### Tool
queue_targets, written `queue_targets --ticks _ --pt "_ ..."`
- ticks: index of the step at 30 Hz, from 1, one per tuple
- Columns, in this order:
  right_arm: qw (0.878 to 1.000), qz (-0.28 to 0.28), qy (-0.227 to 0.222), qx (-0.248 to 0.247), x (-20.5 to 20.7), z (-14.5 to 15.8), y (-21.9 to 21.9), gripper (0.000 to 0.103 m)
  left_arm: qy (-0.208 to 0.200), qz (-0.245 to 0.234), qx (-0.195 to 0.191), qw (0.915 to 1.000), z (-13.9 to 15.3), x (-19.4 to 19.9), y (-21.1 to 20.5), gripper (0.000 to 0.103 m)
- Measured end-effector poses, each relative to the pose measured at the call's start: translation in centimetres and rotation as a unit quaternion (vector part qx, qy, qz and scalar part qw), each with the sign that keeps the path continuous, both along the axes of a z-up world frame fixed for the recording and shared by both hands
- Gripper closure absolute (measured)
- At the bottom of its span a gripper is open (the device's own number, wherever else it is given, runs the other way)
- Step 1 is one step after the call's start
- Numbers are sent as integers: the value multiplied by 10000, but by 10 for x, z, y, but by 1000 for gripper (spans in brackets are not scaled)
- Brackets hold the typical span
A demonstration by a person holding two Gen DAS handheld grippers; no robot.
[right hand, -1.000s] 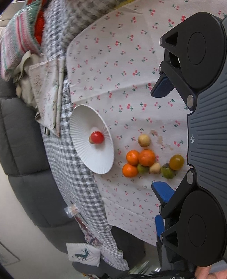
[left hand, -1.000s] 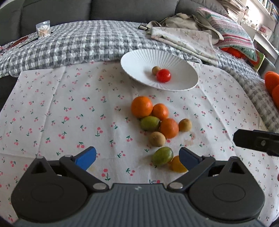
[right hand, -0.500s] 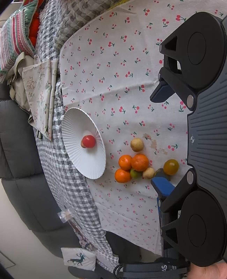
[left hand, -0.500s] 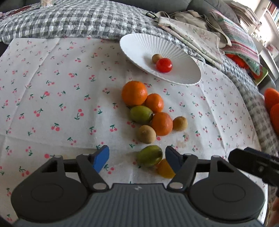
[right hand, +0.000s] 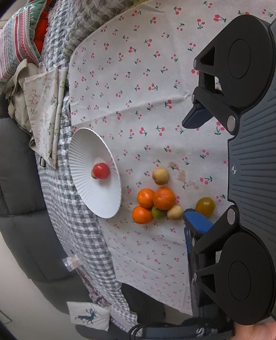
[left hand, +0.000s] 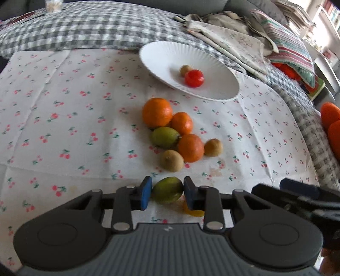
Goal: Organize fruits
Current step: 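Grasp a green lime with the left tool while the right tool grasps a yellow-orange fruit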
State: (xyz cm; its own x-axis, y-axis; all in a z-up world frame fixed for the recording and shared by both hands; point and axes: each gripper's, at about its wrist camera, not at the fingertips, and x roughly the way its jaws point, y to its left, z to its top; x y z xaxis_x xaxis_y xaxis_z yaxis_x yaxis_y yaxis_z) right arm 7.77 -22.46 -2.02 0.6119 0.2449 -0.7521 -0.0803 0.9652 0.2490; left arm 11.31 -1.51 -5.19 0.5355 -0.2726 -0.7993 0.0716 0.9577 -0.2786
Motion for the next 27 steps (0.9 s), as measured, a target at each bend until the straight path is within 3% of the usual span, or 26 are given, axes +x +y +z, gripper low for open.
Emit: queue_targets --ticks 9,17,20,22,27 --pt "9992 370 129 -10 3 -12 16 20 -80 562 -172 9982 15 2 32 72" --pt "9966 783 206 -124 13 -29 44 32 -86 643 -230 9976 17 3 37 72" --pt "9948 967 177 -276 16 -36 57 48 -91 632 -227 9977 17 3 37 72" --pt "9933 1054 211 -427 17 -41 64 77 -97 638 -206 9977 17 3 36 72" --pt "9939 1038 63 -364 11 -32 61 76 -113 645 -194 9977 17 3 37 72"
